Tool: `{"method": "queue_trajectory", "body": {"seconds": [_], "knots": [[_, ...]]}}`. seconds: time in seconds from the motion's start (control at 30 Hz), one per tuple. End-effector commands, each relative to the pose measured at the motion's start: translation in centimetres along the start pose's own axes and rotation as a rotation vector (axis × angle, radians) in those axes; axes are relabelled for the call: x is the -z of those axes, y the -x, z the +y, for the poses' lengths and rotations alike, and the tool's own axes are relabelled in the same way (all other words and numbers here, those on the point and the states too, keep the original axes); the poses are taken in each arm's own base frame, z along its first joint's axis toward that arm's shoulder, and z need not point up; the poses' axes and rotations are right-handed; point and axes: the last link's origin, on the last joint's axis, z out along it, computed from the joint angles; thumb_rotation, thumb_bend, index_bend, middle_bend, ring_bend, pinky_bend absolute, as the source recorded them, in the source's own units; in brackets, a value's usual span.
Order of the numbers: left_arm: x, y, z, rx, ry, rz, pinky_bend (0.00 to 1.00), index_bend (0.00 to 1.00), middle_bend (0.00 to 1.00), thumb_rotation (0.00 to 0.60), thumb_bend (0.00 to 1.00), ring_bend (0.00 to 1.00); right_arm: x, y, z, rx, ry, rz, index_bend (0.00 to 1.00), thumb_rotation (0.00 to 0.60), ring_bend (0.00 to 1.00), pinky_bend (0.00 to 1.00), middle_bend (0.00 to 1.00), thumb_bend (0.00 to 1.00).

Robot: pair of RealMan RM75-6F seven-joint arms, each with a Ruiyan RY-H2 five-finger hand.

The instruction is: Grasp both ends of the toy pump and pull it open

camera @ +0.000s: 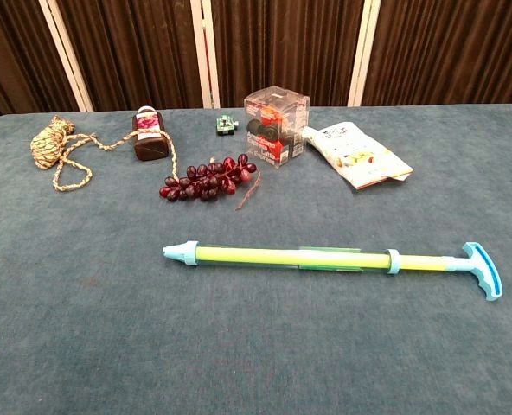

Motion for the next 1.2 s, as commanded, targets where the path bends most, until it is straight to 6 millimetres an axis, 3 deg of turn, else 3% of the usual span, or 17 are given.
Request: {"method": "queue_trajectory", "body": {"seconds": [0.03,0.4,0.57,0.9,1.2], "knots": [[0.0,0.0,0.0,0.000,-0.003,-0.002,0.05,0.00,0.00,0.600,0.00,0.00,0.1,0.1,0.0,-0.001,0.004,-0.006,0.07,0.600,0.00,0.00,0.00,0.11],[-0.2,0.0,0.0,0.017,-0.016,-0.017,0.05,0.00,0.00,0.600,0.00,0.00,-0.4,0.2,0.0,-0.030,0.022,0.000,0.10,0.600,0.00,0.00,0.00,0.12],[-1.6,-0.5,0.5,0.002,0.019,-0.017,0.06,0.03,0.00,0.600,0.05,0.00,-0.5,0.4,0.1,-0.027,0.025,0.002,0.10,0.600,0.00,0.00,0.00,0.12],[-9.8,-2.2,7.0,-0.025,0.193,0.018,0.10,0.23,0.01,0.600,0.14,0.00,-0.8,0.6,0.3,-0.026,0.035,-0.001,0.12,0.600,0.00,0.00,0.00,0.13],[-15.2,-0.2,12.8,-0.074,0.256,-0.052,0.10,0.27,0.02,0.600,0.15,0.00,-0.8,0.7,0.4,-0.028,0.033,-0.007,0.12,0.600,0.00,0.00,0.00,0.13]]}}
